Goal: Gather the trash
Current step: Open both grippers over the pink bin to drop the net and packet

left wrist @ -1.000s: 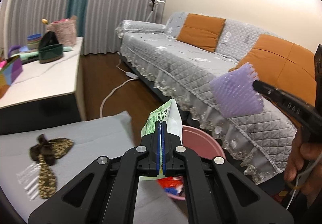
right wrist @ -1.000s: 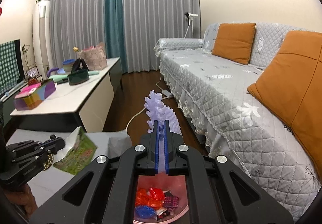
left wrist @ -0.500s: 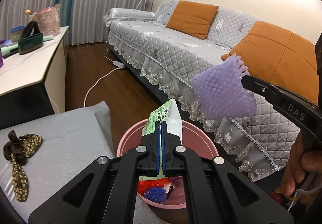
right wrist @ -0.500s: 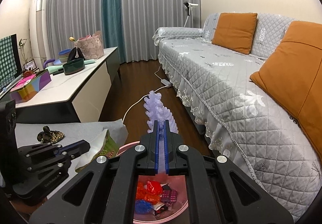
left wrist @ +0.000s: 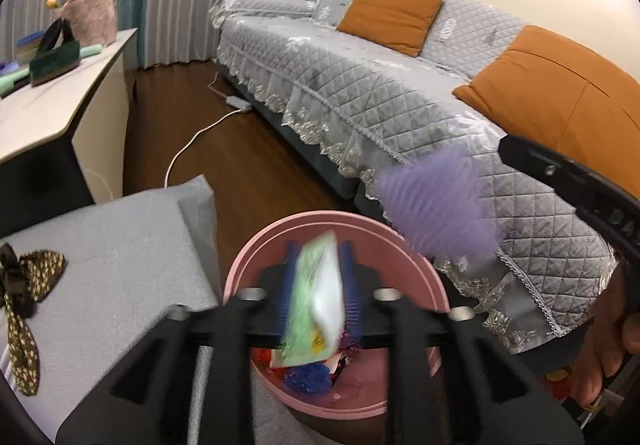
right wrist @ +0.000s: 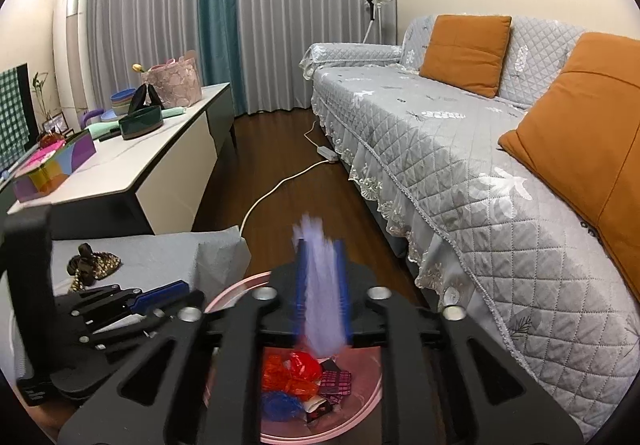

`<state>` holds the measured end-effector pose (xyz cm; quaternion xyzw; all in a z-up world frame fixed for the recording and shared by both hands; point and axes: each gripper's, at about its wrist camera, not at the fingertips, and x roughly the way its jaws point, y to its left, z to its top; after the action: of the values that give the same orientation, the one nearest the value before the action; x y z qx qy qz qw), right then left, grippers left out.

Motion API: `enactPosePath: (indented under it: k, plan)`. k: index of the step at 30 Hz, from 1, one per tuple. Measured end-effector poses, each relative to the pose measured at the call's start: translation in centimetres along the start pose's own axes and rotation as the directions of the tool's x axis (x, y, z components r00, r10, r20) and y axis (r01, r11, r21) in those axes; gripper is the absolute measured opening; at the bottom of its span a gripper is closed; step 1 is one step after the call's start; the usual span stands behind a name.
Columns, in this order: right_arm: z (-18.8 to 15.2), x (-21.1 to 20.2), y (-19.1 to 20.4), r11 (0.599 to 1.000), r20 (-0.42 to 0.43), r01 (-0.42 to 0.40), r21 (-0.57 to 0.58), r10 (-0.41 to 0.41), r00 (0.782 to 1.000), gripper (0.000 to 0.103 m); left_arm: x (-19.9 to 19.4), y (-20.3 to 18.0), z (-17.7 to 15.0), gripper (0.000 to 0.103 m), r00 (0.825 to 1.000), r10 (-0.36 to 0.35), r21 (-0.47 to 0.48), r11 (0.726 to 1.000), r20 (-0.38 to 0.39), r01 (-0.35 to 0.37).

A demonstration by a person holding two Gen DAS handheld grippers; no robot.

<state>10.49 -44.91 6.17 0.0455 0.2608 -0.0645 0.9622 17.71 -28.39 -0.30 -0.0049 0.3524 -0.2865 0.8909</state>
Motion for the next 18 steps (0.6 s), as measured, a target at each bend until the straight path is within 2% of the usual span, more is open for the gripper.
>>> enactPosePath:
  k: [2, 9, 18]
  plan:
    - [0.0, -0.2, 0.0, 1.0, 0.008, 0.004, 0.004, -0.004, 1.0, 0.042, -0.5, 0.4, -0.3, 0.028, 1.0, 0.011, -0.007, 1.0, 0.003, -0.011]
    - [0.4, -0.8, 1.1, 1.0, 0.026, -0.01, -0.007, 0.01, 1.0, 0.042, -3.6, 1.5, -1.0, 0.028, 0.999, 0.045, 0.004, 0.999, 0.026, -0.045]
    - [0.6, -2.2, 5.2, 0.996, 0.063, -0.086, -0.031, 0.088, 0.994, 0.042, -10.8, 5.0, -2.9, 0.026, 0.989, 0.128, 0.01, 0.992, 0.074, -0.129]
